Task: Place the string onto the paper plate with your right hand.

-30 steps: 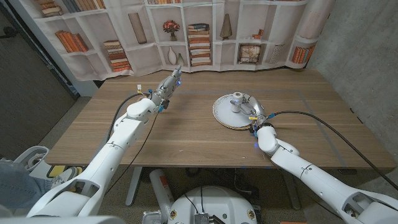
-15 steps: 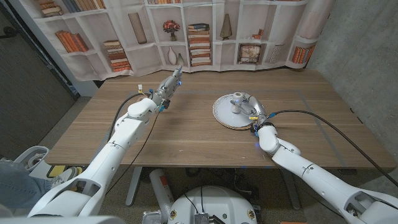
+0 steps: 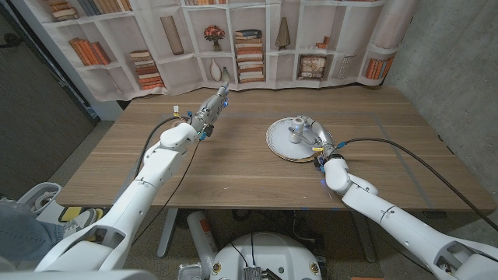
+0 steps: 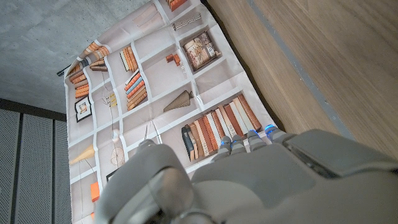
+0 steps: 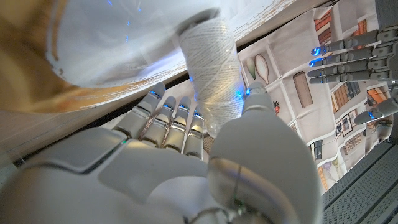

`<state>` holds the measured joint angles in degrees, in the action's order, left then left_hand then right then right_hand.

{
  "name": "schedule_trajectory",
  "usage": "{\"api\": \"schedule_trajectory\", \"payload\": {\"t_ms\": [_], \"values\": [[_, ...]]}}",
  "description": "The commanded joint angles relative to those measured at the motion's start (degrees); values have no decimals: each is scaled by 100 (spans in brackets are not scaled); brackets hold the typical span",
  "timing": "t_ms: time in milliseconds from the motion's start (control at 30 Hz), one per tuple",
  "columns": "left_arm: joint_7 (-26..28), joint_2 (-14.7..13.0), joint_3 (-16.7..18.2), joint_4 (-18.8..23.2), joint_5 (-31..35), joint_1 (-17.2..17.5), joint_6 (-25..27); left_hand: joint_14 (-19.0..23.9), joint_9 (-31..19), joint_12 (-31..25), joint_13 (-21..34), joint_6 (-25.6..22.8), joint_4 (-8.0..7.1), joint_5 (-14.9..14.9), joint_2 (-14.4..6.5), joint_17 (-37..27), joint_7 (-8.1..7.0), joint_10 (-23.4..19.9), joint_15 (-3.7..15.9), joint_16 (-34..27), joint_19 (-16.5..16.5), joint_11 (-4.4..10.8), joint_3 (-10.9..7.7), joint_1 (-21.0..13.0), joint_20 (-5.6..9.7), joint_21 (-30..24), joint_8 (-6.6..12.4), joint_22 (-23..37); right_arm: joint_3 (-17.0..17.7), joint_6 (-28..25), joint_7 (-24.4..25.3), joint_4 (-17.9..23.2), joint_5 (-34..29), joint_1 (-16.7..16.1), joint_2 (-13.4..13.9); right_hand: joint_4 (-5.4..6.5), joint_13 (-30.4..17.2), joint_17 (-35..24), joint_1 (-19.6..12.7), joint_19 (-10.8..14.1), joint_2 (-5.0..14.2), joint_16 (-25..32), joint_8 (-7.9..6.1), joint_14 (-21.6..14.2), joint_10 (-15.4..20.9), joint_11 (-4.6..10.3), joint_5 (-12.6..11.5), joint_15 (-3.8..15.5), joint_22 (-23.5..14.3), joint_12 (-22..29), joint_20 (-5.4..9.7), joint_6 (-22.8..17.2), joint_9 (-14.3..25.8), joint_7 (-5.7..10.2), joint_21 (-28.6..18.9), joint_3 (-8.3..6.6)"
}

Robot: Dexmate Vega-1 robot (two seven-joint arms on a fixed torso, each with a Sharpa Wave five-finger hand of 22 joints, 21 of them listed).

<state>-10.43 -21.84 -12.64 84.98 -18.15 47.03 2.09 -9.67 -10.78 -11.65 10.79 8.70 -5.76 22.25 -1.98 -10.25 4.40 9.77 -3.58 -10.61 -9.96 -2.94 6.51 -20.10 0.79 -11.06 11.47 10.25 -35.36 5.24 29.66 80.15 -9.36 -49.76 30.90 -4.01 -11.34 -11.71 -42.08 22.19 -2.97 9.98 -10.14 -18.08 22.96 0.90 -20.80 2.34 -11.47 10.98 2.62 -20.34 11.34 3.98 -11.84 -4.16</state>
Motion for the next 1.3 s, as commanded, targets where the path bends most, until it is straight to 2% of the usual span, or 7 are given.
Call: {"api": "schedule_trajectory", "payload": {"t_ms": [33,200,600,733,867,1300], "values": [[39,-12,-10,96,1,50,42,-266,-17,-16,14,-2,-13,22,-46,-26,-13,29,-15,-18,-497,8,46,-26,-49,-50,1,28,33,-57,-51,145,-5,-77,95,32,-13,-14,126,-113,-26,14,-5,109,-98,-39,-64,-21,-1,-23,-28,120,8,-13,29,63],[13,0,-25,51,-9,32,13,-267,-17,-17,14,0,-13,22,-48,-26,-19,25,-14,-18,-497,6,51,-29,-49,-50,0,28,62,-104,-43,297,-28,-143,151,60,-14,-14,197,-135,-57,22,-7,160,-143,-97,-87,-57,-2,-12,-54,191,8,-37,27,106],[14,16,-30,-15,-4,11,-17,-266,-17,-14,14,5,-13,22,-54,-26,-23,34,-22,-18,-498,3,63,-33,-51,-51,-3,28,94,-177,-56,466,-80,-189,196,113,-14,-13,326,-169,-106,52,-27,173,-165,-119,-125,-94,-3,19,-101,243,8,-64,25,182],[30,2,-15,29,-7,30,7,-270,-17,-14,14,6,-13,22,-57,-26,-18,35,-23,-16,-498,6,66,-35,-51,-51,-3,28,104,-81,-97,475,-48,-190,205,133,-14,-13,374,-178,-123,61,-35,174,-179,-138,-138,-103,-4,25,-111,252,8,-72,23,210],[19,-1,-12,9,-9,25,-9,-270,-17,-14,14,3,-13,22,-59,-26,-19,36,-24,-17,-499,6,71,-37,-51,-52,-2,28,134,11,-158,551,13,-220,225,182,-14,-13,487,-182,-155,88,-65,147,-126,-198,-168,-130,-4,68,-136,227,6,-150,14,272],[-52,14,-9,-101,-35,-23,-65,-280,-17,-13,14,12,-13,22,-67,-26,-25,39,-36,-13,-509,-7,84,-43,-62,-49,-6,28,255,223,-270,699,163,-288,234,272,-13,-15,668,-198,-164,107,-87,142,-103,-219,-206,-177,-6,101,-190,216,4,-215,5,354]]}}
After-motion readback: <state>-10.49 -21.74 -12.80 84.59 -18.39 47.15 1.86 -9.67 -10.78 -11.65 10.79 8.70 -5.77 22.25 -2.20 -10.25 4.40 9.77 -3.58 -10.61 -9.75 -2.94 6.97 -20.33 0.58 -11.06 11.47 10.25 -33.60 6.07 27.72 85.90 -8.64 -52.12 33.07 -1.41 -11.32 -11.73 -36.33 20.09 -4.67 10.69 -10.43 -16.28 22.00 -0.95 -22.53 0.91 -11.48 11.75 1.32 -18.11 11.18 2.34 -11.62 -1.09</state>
